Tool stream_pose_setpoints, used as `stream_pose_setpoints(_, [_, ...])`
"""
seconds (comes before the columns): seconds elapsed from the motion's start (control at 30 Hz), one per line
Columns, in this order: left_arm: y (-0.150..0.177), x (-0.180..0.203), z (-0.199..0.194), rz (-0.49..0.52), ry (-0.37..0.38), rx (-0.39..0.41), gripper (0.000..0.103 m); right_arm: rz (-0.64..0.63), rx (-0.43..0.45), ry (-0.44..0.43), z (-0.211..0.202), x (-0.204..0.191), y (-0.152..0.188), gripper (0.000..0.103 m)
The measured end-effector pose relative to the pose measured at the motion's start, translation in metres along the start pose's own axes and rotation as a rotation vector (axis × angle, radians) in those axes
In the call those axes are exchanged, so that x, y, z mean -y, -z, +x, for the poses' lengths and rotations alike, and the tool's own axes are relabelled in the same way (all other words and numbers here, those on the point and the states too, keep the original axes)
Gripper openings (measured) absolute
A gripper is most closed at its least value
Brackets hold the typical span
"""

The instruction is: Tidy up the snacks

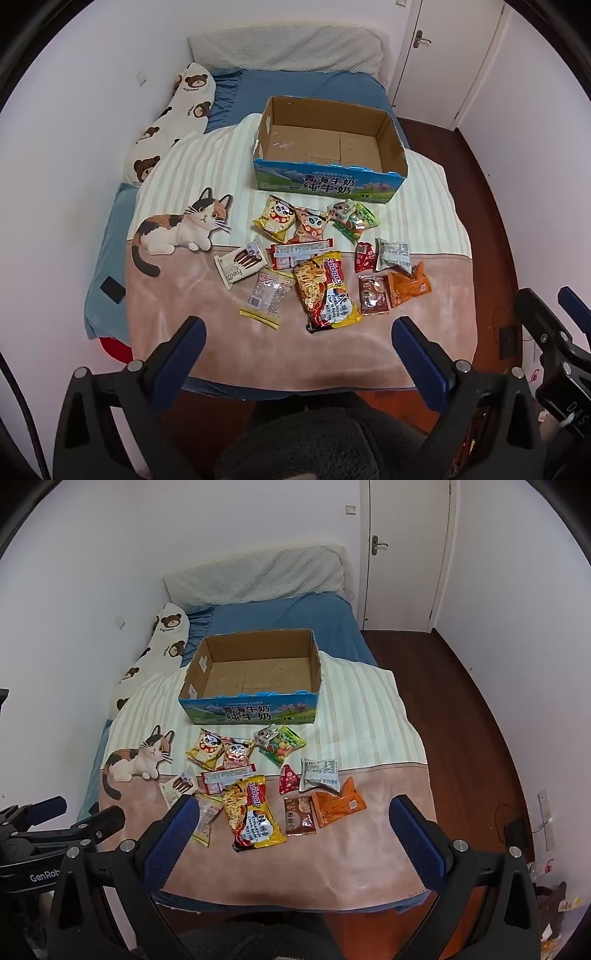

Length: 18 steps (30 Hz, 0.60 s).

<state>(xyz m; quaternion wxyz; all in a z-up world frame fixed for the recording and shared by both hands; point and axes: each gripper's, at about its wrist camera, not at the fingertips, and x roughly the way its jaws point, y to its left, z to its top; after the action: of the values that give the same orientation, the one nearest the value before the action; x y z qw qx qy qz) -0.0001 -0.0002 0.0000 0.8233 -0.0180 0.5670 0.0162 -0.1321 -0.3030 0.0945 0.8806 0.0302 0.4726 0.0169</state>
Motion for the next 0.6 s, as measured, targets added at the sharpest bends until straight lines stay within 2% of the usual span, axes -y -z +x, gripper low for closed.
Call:
stream_pose_setpoints(0.23, [-0.005, 0.001, 0.003, 0.024, -0.014, -0.024, 0.103, 0.006, 0.004, -0.006, 0.001, 0.005, 0.002, 0.103])
stream_pose_setpoints(0.3, [0.006, -0.002, 0.004, 0.018, -0.007, 0.001, 0.103, 0.000, -0.016, 0.002, 0.004, 0.005, 0.000, 0.103])
stream_pose_setpoints(0.6, [0.001, 0.003, 0.002, 0.025, -0.020, -0.014, 0.103, -0.001, -0.023, 0.014, 0.010, 0.005, 0.002, 0.103])
